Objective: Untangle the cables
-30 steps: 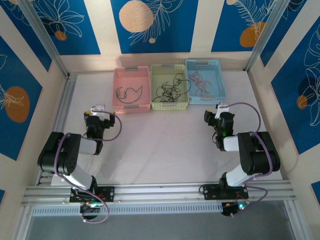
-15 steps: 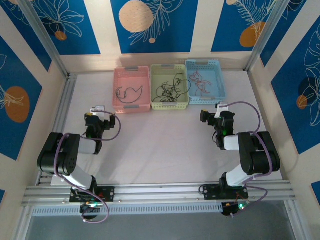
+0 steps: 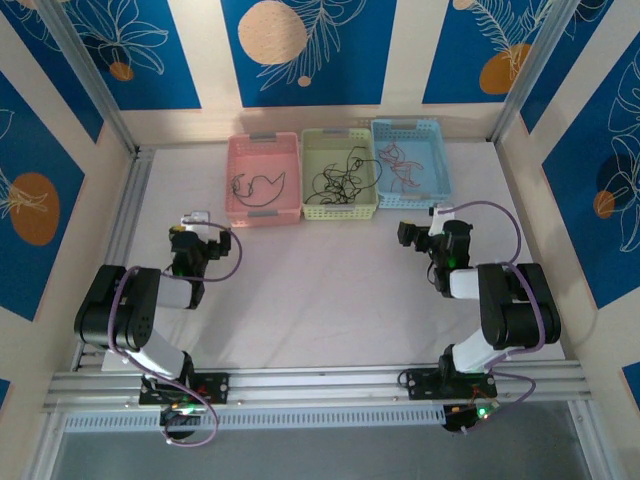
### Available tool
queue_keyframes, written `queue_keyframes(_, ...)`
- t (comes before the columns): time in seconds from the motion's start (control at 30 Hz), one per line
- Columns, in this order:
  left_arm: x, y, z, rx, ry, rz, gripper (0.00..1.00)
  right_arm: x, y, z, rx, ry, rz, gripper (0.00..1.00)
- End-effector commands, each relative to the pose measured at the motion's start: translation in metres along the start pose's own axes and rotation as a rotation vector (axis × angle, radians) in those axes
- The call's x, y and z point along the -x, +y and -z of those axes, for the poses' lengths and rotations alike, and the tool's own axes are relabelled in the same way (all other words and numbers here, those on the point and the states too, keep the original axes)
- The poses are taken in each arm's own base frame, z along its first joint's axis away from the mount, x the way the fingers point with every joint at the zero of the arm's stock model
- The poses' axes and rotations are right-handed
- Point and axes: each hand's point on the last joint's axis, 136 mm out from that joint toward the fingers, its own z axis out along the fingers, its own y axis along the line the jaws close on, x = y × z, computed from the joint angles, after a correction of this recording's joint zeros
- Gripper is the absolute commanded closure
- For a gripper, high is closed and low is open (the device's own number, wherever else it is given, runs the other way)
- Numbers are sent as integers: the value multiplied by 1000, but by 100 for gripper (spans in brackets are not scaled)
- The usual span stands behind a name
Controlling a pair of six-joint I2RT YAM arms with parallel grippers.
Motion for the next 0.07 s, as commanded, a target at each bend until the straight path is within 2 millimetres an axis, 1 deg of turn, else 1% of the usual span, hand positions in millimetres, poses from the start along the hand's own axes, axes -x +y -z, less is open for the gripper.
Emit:
queue_keyframes(0.0,5,-1,1,-14,-13,6,0,8,10,0,54,-19,30,1)
queue_keyframes(0.03,5,-1,1,-13,-14,7,0,8,9,0,55,-19,29,1)
